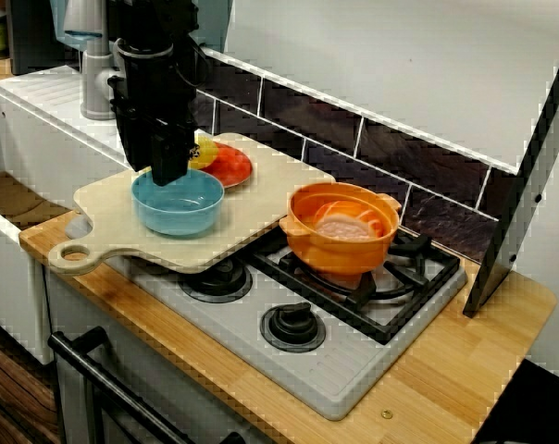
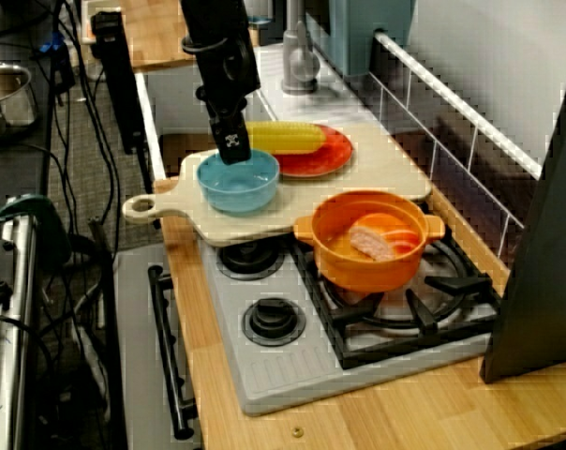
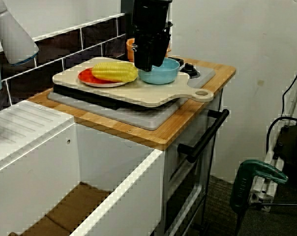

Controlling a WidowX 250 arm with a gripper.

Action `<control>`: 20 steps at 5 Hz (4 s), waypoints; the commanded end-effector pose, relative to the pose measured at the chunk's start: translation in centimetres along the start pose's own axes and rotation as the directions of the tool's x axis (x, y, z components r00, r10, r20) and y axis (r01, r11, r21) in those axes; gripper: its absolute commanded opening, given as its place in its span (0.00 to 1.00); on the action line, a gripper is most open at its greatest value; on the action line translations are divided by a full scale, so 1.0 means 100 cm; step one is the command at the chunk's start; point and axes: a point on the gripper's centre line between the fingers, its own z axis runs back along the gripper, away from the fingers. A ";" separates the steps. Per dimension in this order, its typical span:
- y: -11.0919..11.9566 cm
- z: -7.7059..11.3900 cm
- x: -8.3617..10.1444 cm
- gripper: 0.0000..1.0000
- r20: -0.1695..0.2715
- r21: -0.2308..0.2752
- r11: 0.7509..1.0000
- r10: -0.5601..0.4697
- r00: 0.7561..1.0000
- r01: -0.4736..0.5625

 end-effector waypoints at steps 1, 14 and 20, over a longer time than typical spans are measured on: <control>-0.005 0.016 0.019 1.00 0.021 -0.040 0.999 0.007 1.000 -0.006; -0.074 0.010 0.094 1.00 0.077 -0.059 0.998 -0.031 0.997 0.035; -0.070 -0.010 0.096 0.59 0.051 -0.031 0.999 -0.020 0.998 0.022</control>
